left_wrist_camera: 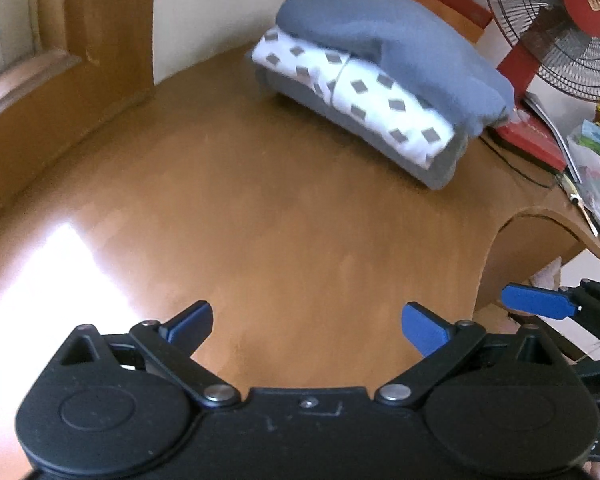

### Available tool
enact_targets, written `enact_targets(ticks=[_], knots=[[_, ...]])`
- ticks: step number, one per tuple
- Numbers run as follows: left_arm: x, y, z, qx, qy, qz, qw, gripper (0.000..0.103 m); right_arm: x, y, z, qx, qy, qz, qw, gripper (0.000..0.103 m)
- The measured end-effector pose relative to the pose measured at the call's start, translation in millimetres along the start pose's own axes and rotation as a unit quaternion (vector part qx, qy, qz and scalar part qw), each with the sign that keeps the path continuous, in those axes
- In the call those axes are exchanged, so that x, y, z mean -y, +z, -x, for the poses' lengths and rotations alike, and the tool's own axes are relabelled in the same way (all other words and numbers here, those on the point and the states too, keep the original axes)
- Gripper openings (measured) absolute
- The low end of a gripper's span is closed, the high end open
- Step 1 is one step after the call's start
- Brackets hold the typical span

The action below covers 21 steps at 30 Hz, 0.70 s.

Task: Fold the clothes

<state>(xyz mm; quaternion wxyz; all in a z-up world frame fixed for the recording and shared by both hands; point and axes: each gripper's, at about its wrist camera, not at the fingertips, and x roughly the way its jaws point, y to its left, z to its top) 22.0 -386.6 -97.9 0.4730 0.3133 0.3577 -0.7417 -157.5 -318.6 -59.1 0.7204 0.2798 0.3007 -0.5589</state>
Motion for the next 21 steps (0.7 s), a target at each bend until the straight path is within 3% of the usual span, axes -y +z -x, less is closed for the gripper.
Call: enact_targets(ticks=[7, 13, 21], knots=[[-5.4, -17.6, 4.3, 0.006, -0.014, 0.017, 0.9997, 0.102, -9.2, -6.9, 2.2, -0.004, -0.013, 0.023, 1.0, 0.076], [-0.5, -24.7, 7.3, 0.008, -0.003, 0.023, 0.9997, 0.102, -4.1, -10.7, 6.1, 0.001, -0.008, 0.025, 1.0, 0.076], [20.6, -30.6, 29.9, 0.115, 0.02, -0.03, 0.9928, 0.103, 11.3, -16.2, 7.2, 0.004, -0.013, 0.0, 1.0, 0.076]])
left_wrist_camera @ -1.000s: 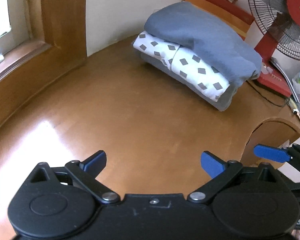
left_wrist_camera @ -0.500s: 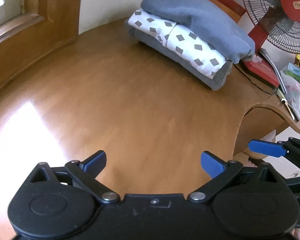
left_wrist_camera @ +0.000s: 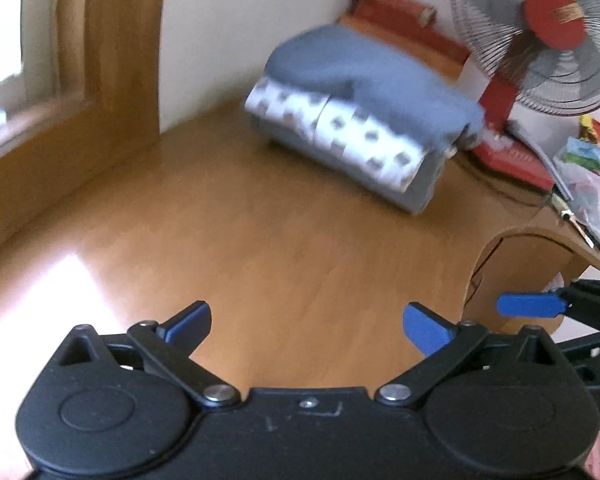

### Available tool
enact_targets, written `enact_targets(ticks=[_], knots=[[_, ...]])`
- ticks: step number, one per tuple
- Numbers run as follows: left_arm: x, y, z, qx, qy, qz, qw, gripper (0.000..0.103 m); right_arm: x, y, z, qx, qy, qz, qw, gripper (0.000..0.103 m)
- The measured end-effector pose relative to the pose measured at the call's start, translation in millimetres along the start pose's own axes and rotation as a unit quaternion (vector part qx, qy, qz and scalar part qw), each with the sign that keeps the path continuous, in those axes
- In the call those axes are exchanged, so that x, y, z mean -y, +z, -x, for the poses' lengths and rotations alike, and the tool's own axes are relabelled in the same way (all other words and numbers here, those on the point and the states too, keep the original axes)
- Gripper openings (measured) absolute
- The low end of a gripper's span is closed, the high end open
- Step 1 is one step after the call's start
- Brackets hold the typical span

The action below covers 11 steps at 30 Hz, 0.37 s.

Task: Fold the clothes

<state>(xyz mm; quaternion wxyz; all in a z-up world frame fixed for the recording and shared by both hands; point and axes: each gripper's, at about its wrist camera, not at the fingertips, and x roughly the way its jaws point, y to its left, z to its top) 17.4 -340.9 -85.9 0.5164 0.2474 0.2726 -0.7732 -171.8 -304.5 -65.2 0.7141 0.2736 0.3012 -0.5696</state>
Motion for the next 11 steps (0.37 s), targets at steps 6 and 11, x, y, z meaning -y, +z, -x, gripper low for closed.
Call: enact_targets(ticks=[6, 11], knots=[[-1.1, 0.3, -2.9, 0.006, -0.014, 0.004, 0.9999, 0.103, 12.6, -1.0, -0.4, -0.002, -0.011, -0.029, 1.0, 0.076], [-6.4, 2.2, -8.1, -0.01, -0.025, 0.021, 0.9994, 0.103, 13.5, -1.4, -3.2, -0.007, -0.021, -0.032, 0.999, 0.076]])
